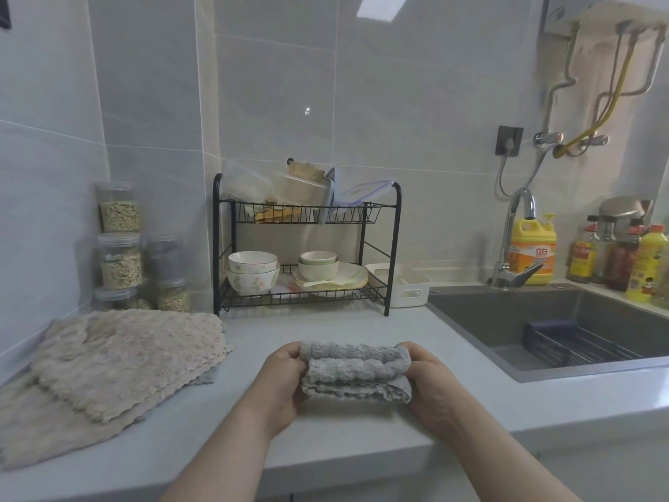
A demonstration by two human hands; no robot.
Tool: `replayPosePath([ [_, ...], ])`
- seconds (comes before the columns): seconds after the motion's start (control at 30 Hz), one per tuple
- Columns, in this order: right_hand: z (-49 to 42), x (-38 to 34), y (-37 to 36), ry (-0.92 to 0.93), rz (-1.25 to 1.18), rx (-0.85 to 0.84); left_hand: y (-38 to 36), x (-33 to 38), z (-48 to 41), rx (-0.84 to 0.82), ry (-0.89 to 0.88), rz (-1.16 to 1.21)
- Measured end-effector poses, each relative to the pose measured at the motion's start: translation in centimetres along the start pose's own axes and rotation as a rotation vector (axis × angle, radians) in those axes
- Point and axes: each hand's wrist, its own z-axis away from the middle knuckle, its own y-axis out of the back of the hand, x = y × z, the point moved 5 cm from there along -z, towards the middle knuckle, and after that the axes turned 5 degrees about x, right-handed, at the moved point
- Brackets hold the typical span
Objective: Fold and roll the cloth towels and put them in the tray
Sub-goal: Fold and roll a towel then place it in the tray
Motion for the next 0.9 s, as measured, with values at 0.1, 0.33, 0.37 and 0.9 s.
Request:
replayPosePath([
  [0.1, 0.0, 0.4, -0.3, -0.085, -0.047, -0.037, -0.4, 0.2, 0.4, -0.015, -0.007, -0.033],
  [0.33, 0.1, 0.6, -0.1, 0.042, 0.176, 0.009, -0.5, -0.2, 1.0, 0.001, -0.103, -0.282],
  [0.37, 0.1, 0.5, 0.1, 0.056, 0.153, 0.023, -0.4, -0.4, 0.9, 0.004, -0.114, -0.315],
  [0.9, -0.6, 0.9, 1.0, 0.101, 0.216, 0.129, 0.3, 0.1, 0.8, 0.108, -0.088, -0.111],
])
